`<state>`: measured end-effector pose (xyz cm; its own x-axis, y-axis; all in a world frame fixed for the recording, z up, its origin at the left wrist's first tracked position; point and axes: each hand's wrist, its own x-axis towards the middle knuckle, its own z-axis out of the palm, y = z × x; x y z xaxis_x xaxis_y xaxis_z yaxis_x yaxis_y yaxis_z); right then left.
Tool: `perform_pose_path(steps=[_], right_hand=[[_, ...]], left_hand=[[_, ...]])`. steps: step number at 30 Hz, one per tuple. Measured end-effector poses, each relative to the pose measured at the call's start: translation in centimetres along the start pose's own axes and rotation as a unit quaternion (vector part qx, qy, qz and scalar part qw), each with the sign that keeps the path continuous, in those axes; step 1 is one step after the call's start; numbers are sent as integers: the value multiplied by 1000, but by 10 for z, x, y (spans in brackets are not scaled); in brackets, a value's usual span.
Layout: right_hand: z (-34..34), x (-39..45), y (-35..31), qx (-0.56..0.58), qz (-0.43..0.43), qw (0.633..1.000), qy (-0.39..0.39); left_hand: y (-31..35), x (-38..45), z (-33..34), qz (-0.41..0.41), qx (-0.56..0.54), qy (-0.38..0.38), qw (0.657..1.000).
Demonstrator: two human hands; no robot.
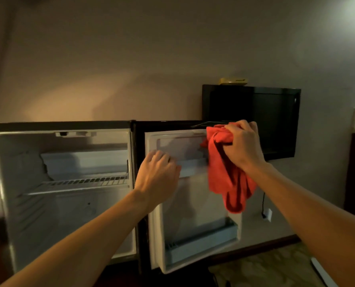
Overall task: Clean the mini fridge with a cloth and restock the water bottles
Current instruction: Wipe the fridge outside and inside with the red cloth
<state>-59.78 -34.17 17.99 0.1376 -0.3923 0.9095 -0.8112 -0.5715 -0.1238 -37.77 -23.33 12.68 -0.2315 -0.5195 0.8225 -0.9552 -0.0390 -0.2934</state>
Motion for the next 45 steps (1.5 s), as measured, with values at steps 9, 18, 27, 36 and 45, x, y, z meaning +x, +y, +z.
perform_pose_path(steps=[9,18,27,36,45], right_hand=[[0,10,-45,58,-149,987,-2],[-15,13,-79,-2,-191,982,6],[-69,-7,-6,-78,-35,996,-1],[-61,1,-51,-43,-134,990,-9],[-77,-3,11,-60,-39,997,-21]], left_hand=[[-10,10,8,28,39,-26,998],[-24,-14,-9,-1,-24,-10,1000],[-21,-20,2,-61,-74,28,995],[5,-16,-3,-67,-92,8,993],[12,-6,5,-28,-161,3,987]])
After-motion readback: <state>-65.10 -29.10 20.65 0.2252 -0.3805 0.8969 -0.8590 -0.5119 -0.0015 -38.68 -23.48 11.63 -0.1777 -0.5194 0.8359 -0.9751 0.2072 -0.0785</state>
